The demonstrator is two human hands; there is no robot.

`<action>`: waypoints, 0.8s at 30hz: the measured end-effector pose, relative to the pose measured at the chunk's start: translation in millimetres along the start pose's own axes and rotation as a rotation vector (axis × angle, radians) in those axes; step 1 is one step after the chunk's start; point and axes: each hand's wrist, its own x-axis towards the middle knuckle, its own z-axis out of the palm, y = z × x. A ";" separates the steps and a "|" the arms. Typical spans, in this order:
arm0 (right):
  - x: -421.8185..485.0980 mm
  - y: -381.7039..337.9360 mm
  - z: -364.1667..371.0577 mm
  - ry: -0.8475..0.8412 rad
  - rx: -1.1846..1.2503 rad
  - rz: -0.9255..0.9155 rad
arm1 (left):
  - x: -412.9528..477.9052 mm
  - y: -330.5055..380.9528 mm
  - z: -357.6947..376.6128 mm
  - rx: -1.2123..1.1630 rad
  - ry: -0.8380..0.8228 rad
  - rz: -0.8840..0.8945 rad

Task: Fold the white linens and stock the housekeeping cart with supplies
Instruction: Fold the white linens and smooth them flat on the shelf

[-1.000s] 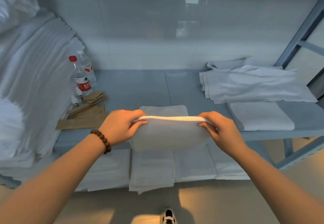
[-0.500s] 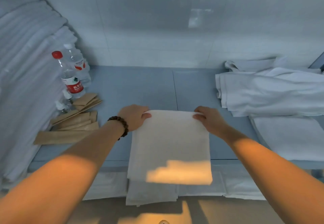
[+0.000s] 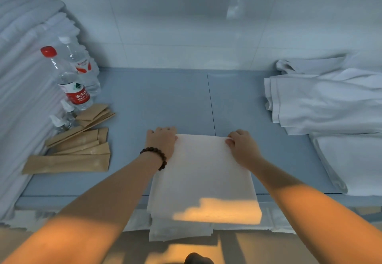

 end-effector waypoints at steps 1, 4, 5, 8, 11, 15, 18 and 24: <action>-5.2 -2.9 1.1 0.046 -0.041 0.002 | -4.2 3.0 0.0 0.023 0.026 -0.035; -29.8 -18.8 -2.4 0.184 -0.056 -0.034 | -21.5 16.2 -4.8 0.027 0.115 -0.043; -39.7 -25.9 -2.5 0.196 -0.052 -0.065 | -29.1 22.5 -6.2 -0.003 0.130 -0.002; -65.7 -47.4 7.4 0.050 -0.091 -0.095 | -55.4 47.6 -2.0 -0.099 0.042 0.141; -70.7 -56.3 24.5 -0.145 -0.123 -0.059 | -69.8 64.3 8.7 -0.152 -0.117 0.107; -68.2 -56.1 41.5 -0.165 -0.171 -0.040 | -71.4 61.5 25.0 -0.145 -0.136 0.055; -60.9 -58.3 48.5 -0.129 -0.169 -0.038 | -67.3 57.2 33.5 -0.132 -0.093 0.031; -15.2 -67.9 35.7 -0.239 -0.151 -0.072 | -29.8 40.4 28.3 -0.122 -0.109 -0.007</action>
